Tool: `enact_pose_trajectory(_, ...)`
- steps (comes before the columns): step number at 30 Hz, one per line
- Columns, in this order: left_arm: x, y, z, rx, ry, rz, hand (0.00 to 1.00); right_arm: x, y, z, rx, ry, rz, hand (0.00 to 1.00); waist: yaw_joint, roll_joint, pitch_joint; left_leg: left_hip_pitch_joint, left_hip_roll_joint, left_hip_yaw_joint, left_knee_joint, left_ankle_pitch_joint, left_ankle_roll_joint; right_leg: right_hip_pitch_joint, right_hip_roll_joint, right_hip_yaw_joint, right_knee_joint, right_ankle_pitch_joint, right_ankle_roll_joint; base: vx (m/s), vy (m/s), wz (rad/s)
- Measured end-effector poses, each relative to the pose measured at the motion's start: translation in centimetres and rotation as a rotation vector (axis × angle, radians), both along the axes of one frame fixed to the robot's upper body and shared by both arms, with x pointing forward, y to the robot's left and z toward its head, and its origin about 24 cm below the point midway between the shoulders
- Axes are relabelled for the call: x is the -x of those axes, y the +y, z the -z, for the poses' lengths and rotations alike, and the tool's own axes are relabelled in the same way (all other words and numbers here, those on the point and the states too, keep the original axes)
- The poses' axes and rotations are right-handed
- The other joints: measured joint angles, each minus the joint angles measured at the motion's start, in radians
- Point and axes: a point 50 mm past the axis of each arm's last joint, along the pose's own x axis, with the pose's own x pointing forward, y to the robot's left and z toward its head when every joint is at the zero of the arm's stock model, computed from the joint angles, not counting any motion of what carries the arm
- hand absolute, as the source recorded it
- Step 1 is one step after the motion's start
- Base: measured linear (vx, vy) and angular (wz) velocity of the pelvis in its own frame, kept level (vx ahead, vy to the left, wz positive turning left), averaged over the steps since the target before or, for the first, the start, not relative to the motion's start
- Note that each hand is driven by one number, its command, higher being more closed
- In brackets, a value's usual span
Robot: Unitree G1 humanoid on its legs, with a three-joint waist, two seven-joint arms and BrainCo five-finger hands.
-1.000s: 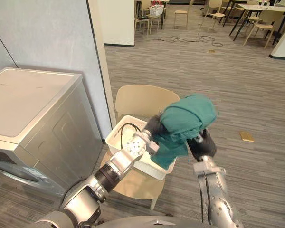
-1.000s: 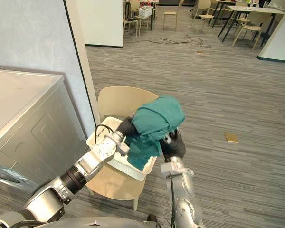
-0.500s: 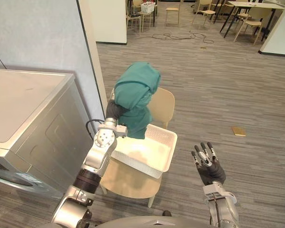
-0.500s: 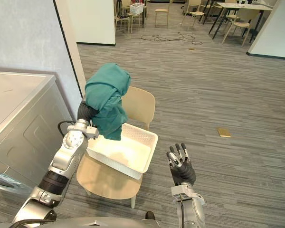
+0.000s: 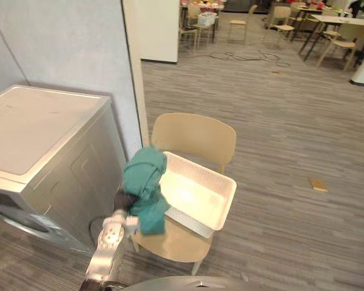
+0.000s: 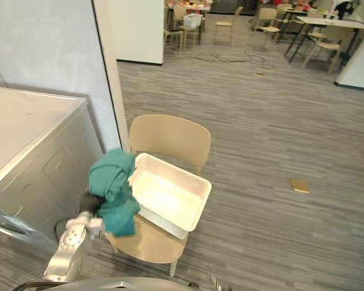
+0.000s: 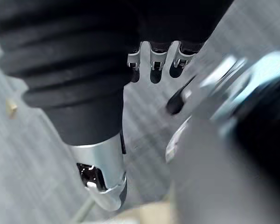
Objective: Pick up the laundry basket with both hands and put the clothes into the washing machine.
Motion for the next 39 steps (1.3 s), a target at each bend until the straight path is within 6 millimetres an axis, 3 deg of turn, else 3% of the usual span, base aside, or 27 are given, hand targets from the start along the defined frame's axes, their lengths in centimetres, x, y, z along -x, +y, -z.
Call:
enact_pose_trajectory(5, 4.3, 1.4, 3.3, 0.023, 0.182, -0.054, 1.00, 4.1, 0.3, 0.0, 0.007, 0.159, 0.073, 0.00, 0.010, -0.004, 0.014, 0.026, 0.000, -0.026, 0.000, -0.007, 0.001, 0.040, -0.001, -0.030, 0.016, -0.026, 0.000, 0.02, -0.008, 0.18)
enact_pose_trajectory(8, 5.5, 1.3, 4.3, 0.052, 0.244, -0.078, 1.00, 3.9, 0.3, 0.0, 0.009, 0.156, 0.075, 0.00, 0.010, -0.003, 0.022, 0.038, 0.002, -0.046, 0.000, -0.009, 0.000, 0.053, -0.002, -0.049, 0.049, -0.053, 0.000, 0.01, -0.019, 0.21)
enact_pose_trajectory(13, 6.6, 0.7, 4.8, 0.105, 0.274, -0.095, 1.00, 1.7, 0.0, 0.2, 0.021, 0.130, -0.061, 0.00, 0.040, -0.006, 0.041, 0.021, 0.012, -0.086, 0.003, 0.003, 0.016, 0.041, -0.003, -0.095, 0.126, -0.104, -0.004, 0.00, -0.031, 0.30)
enact_pose_trajectory(14, 6.6, 0.8, 4.5, 0.112, 0.259, -0.116, 1.00, 1.0, -0.1, 0.2, 0.032, 0.127, -0.133, 0.00, 0.046, -0.009, 0.049, -0.013, 0.012, -0.116, 0.008, 0.022, 0.019, 0.003, -0.010, -0.118, 0.189, -0.135, -0.009, -0.03, -0.069, 0.93)
enact_pose_trajectory(15, 5.9, 0.8, 3.6, 0.117, 0.211, -0.122, 1.00, -1.2, -0.2, 0.1, 0.051, 0.086, -0.223, 0.00, 0.049, -0.009, 0.075, -0.078, 0.002, -0.174, 0.008, 0.055, 0.034, -0.059, -0.037, -0.174, 0.299, -0.186, -0.017, -0.06, -0.076, 1.01)
enact_pose_trajectory(16, 5.6, 0.8, 3.4, 0.118, 0.196, -0.122, 1.00, -1.7, -0.3, 0.1, 0.060, 0.075, -0.245, 0.00, 0.050, -0.019, 0.083, -0.092, -0.002, -0.186, 0.008, 0.060, 0.044, -0.070, -0.045, -0.189, 0.320, -0.200, -0.020, -0.11, -0.078, 1.54)
enact_pose_trajectory(17, 4.2, 0.7, 2.2, 0.122, 0.126, -0.119, 1.00, -4.6, -0.6, -0.4, 0.118, 0.017, -0.349, 0.00, 0.050, -0.026, 0.140, -0.132, -0.014, -0.170, 0.007, 0.048, 0.147, -0.098, -0.087, -0.256, 0.400, -0.242, -0.023, -0.08, -0.049, 1.28)
enact_pose_trajectory(18, 4.0, 0.7, 2.1, 0.123, 0.120, -0.121, 1.00, -5.6, -0.6, -0.5, 0.136, -0.008, -0.379, 0.00, 0.046, -0.031, 0.150, -0.152, -0.013, -0.140, 0.005, 0.016, 0.192, -0.102, -0.099, -0.285, 0.410, -0.244, -0.025, -0.12, -0.051, 1.70)
enact_pose_trajectory(19, 3.9, 0.8, 2.1, 0.126, 0.117, -0.136, 1.00, -7.4, -0.5, -0.9, 0.162, -0.052, -0.422, 0.00, 0.042, -0.049, 0.155, -0.181, -0.010, -0.053, 0.011, -0.081, 0.264, -0.097, -0.130, -0.347, 0.402, -0.234, -0.035, -0.06, -0.019, 1.10)
enact_pose_trajectory(20, 3.6, 0.9, 1.9, 0.124, 0.106, -0.137, 1.00, -8.4, -0.5, -1.1, 0.175, -0.082, -0.433, 0.00, 0.049, -0.064, 0.168, -0.198, 0.001, 0.003, 0.054, -0.084, 0.234, -0.095, -0.155, -0.361, 0.404, -0.230, -0.037, -0.08, 0.061, 1.13)
enact_pose_trajectory(21, 3.2, 0.3, 1.9, 0.131, 0.102, -0.129, 1.00, -10.9, -0.5, -1.8, 0.205, -0.163, -0.427, 0.00, 0.061, -0.060, 0.182, -0.266, 0.023, 0.074, 0.264, -0.066, 0.223, -0.096, -0.191, -0.401, 0.422, -0.230, -0.036, -0.01, 0.080, 0.72)
enact_pose_trajectory(22, 3.2, -0.2, 1.9, 0.142, 0.104, -0.124, 1.00, -11.4, -0.6, -2.0, 0.213, -0.186, -0.425, 0.00, 0.062, -0.055, 0.182, -0.276, 0.033, 0.083, 0.331, -0.070, 0.221, -0.090, -0.199, -0.414, 0.425, -0.227, -0.033, -0.01, 0.112, 0.86)
enact_pose_trajectory(23, 3.1, -1.1, 1.9, 0.169, 0.103, -0.119, 1.00, -11.9, -0.5, -2.1, 0.211, -0.208, -0.408, 0.00, 0.060, -0.032, 0.181, -0.264, 0.053, 0.074, 0.420, -0.096, 0.207, -0.057, -0.212, -0.450, 0.425, -0.219, -0.028, 0.01, 0.098, 0.79)
enact_pose_trajectory(24, 2.9, -1.8, 1.8, 0.191, 0.097, -0.114, 1.00, -11.7, -0.2, -1.9, 0.197, -0.200, -0.401, 0.00, 0.056, -0.019, 0.177, -0.236, 0.085, 0.063, 0.464, -0.137, 0.170, -0.029, -0.222, -0.477, 0.426, -0.210, -0.021, 0.03, 0.190, 0.86)
enact_pose_trajectory(26, 2.2, -2.3, 1.4, 0.192, 0.077, -0.085, 1.00, -10.9, 0.3, -1.4, 0.169, -0.169, -0.387, 0.00, 0.052, -0.015, 0.174, -0.223, 0.127, 0.033, 0.465, -0.157, 0.143, -0.015, -0.235, -0.505, 0.430, -0.191, -0.013, 0.06, 0.247, 0.69)
enact_pose_trajectory(27, 1.4, -2.6, 1.1, 0.191, 0.058, -0.056, 1.00, -10.3, -0.2, -1.2, 0.169, -0.147, -0.344, 0.00, 0.049, -0.009, 0.169, -0.224, 0.118, 0.009, 0.428, -0.168, 0.067, -0.017, -0.249, -0.530, 0.430, -0.160, -0.006, 0.09, 0.349, 0.74)
enact_pose_trajectory(28, 0.8, -2.7, 1.0, 0.187, 0.049, -0.043, 1.00, -9.8, -0.4, -1.0, 0.156, -0.123, -0.307, 0.00, 0.042, -0.024, 0.167, -0.235, 0.088, 0.007, 0.412, -0.168, 0.032, -0.013, -0.263, -0.553, 0.419, -0.125, -0.009, 0.09, 0.371, 0.95)
enact_pose_trajectory(29, 0.1, -2.5, 0.8, 0.173, 0.035, -0.033, 1.00, -8.5, -0.2, -0.5, 0.124, -0.082, -0.258, 0.00, 0.034, -0.045, 0.167, -0.252, 0.055, -0.011, 0.399, -0.163, 0.024, -0.002, -0.273, -0.575, 0.393, -0.064, -0.030, 0.08, 0.390, 0.81)
enact_pose_trajectory(30, 0.0, -2.2, 0.8, 0.160, 0.034, -0.030, 1.00, -7.8, -0.1, -0.3, 0.109, -0.061, -0.232, 0.00, 0.032, -0.038, 0.173, -0.253, 0.046, -0.021, 0.387, -0.163, 0.024, 0.003, -0.264, -0.569, 0.367, -0.052, -0.028, 0.05, 0.321, 0.81)
enact_pose_trajectory(31, -0.1, -1.5, 0.9, 0.132, 0.037, -0.025, 1.00, -6.4, 0.3, 0.1, 0.078, -0.016, -0.185, 0.00, 0.028, -0.047, 0.168, -0.258, 0.038, -0.047, 0.381, -0.163, 0.023, 0.032, -0.214, -0.562, 0.292, -0.064, -0.011, 0.03, 0.328, 0.80)
enact_pose_trajectory(32, -0.2, -1.1, 0.8, 0.113, 0.032, -0.012, 1.00, -4.4, 0.4, 0.4, 0.047, 0.049, -0.165, 0.00, 0.040, -0.063, 0.166, -0.279, 0.005, -0.070, 0.420, -0.185, 0.026, 0.072, -0.187, -0.588, 0.235, -0.019, -0.019, 0.00, 0.305, 0.77)
enact_pose_trajectory(34, -0.1, -1.3, 0.8, 0.115, 0.036, 0.007, 1.00, -3.6, -0.3, 0.4, 0.048, 0.074, -0.109, 0.00, 0.057, -0.048, 0.172, -0.314, -0.029, -0.072, 0.513, -0.248, 0.053, 0.073, -0.236, -0.564, 0.279, -0.015, -0.012, -0.05, 0.257, 0.37)
enact_pose_trajectory(35, 0.2, -1.4, 1.1, 0.118, 0.052, 0.019, 1.00, -3.5, -0.9, 0.3, 0.059, 0.072, -0.085, 0.00, 0.058, -0.041, 0.177, -0.316, -0.061, -0.069, 0.525, -0.265, 0.067, 0.070, -0.282, -0.560, 0.319, -0.010, -0.022, -0.13, 0.204, 0.32)
enact_pose_trajectory(37, 0.7, -1.3, 1.4, 0.118, 0.078, 0.022, 1.00, -3.7, -1.5, 0.1, 0.067, 0.065, -0.037, 0.00, 0.056, -0.023, 0.169, -0.315, -0.101, -0.073, 0.505, -0.271, 0.084, 0.053, -0.324, -0.519, 0.367, 0.040, -0.124, -0.11, 0.182, 0.44)
enact_pose_trajectory(38, 1.0, -1.3, 1.6, 0.115, 0.091, 0.021, 1.00, -3.9, -1.5, 0.1, 0.065, 0.053, -0.010, 0.00, 0.056, -0.011, 0.162, -0.306, -0.113, -0.075, 0.475, -0.261, 0.099, 0.031, -0.329, -0.467, 0.388, 0.086, -0.211, -0.01, 0.224, 0.47)
enact_pose_trajectory(39, 1.3, -1.3, 1.8, 0.110, 0.101, 0.024, 1.00, -4.3, -1.3, 0.0, 0.060, 0.026, 0.016, 0.00, 0.057, -0.005, 0.161, -0.263, -0.129, -0.077, 0.409, -0.240, 0.116, -0.002, -0.315, -0.343, 0.411, 0.163, -0.298, 0.03, 0.224, 0.55)
